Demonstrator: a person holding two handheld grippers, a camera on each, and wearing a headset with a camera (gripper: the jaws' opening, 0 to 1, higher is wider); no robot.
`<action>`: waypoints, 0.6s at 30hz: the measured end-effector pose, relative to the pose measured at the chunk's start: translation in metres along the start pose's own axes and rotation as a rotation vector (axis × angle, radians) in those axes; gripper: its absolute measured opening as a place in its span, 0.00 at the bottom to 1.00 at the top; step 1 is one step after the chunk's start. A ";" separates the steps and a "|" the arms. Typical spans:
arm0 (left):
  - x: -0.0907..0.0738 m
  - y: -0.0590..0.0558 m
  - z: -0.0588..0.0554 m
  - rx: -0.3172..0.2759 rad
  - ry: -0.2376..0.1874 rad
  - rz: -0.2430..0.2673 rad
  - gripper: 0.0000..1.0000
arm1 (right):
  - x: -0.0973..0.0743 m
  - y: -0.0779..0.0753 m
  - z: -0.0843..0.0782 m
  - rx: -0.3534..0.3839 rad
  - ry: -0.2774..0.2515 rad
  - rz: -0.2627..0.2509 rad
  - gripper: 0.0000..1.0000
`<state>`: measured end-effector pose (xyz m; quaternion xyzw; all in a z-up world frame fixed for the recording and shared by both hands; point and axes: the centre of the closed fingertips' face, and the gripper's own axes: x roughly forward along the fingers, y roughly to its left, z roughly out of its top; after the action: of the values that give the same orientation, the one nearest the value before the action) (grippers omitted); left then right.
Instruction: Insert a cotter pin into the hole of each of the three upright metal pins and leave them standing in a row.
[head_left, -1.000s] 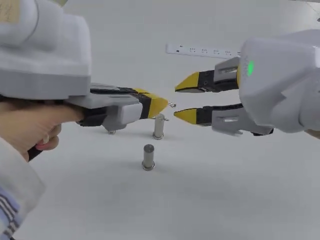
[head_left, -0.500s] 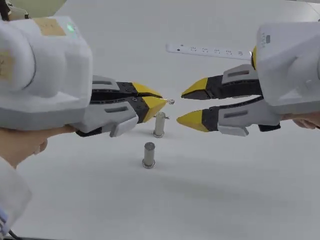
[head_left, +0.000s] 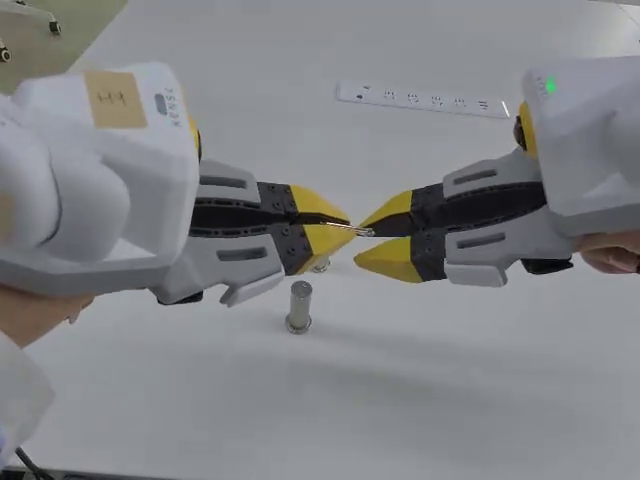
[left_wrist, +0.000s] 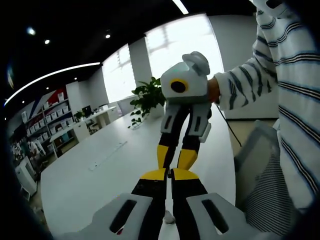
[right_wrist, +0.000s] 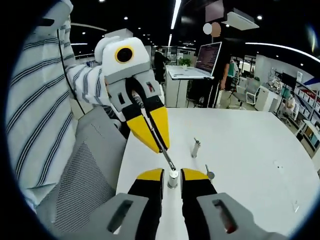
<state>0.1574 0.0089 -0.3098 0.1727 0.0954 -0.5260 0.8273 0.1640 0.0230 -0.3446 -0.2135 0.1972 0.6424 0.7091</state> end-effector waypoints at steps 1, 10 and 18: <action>0.000 0.000 0.000 -0.001 -0.001 -0.003 0.00 | 0.000 0.001 0.000 0.004 -0.005 0.004 0.08; -0.001 -0.008 -0.002 0.007 -0.009 -0.056 0.00 | -0.003 0.012 0.002 -0.002 -0.018 0.053 0.00; -0.004 -0.016 -0.009 0.012 0.016 -0.110 0.00 | -0.009 0.022 -0.001 -0.019 0.001 0.100 0.00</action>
<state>0.1416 0.0093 -0.3199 0.1766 0.1083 -0.5700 0.7951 0.1414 0.0169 -0.3416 -0.2103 0.2018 0.6787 0.6741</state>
